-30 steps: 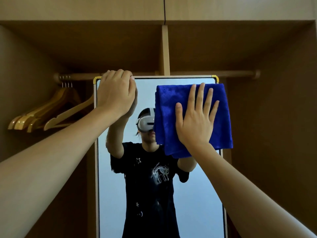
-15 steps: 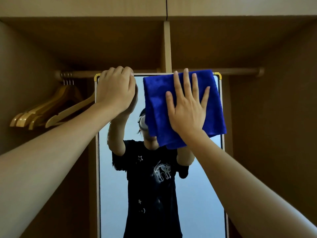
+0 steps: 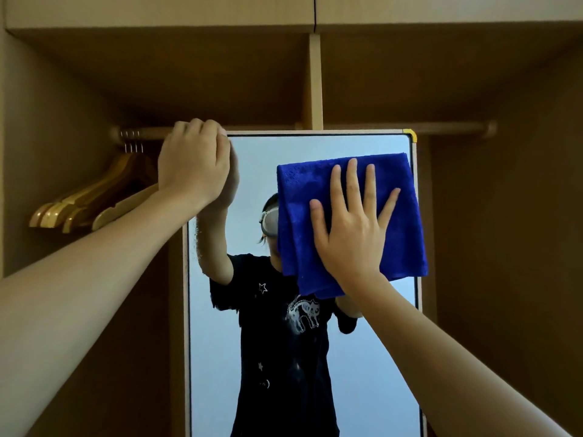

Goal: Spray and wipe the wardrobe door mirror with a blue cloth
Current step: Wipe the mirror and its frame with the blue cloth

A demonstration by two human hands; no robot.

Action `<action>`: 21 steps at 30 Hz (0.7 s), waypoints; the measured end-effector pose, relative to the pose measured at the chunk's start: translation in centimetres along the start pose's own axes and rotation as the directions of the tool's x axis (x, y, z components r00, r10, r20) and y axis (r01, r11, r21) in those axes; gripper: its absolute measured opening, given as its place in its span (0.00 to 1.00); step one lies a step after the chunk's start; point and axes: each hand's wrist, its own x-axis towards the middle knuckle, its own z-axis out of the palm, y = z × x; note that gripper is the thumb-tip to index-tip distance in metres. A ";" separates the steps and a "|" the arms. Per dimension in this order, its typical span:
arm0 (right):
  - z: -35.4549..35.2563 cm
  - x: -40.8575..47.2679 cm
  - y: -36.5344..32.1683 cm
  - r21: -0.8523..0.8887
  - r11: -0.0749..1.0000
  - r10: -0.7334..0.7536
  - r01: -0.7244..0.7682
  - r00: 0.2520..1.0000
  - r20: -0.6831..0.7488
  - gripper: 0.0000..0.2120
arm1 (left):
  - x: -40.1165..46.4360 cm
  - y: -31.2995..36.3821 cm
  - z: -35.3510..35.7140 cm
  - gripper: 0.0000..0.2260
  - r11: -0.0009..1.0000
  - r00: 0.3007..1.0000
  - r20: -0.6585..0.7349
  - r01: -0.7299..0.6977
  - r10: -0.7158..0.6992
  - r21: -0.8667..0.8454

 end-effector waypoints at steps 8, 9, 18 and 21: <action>-0.2 2.0 -1.3 0.027 0.999 0.033 -0.034 0.998 0.057 0.33 | 0.1 0.6 -0.2 0.19 1.000 1.000 0.008 0.030 -0.030 -0.009; -0.3 2.7 -1.2 0.041 0.998 0.040 -0.042 0.998 0.043 0.32 | 0.1 0.6 -0.2 0.19 0.999 1.000 0.010 0.030 -0.030 -0.011; -0.3 3.2 -0.5 0.059 0.998 0.041 -0.035 0.994 -0.100 0.28 | -0.3 0.7 -0.4 0.19 0.999 0.999 0.039 0.029 -0.029 -0.014; -0.4 1.7 -0.3 0.088 0.996 0.016 -0.010 0.998 -0.063 0.28 | -0.3 0.7 -0.5 0.19 0.999 0.999 0.043 0.025 -0.024 -0.024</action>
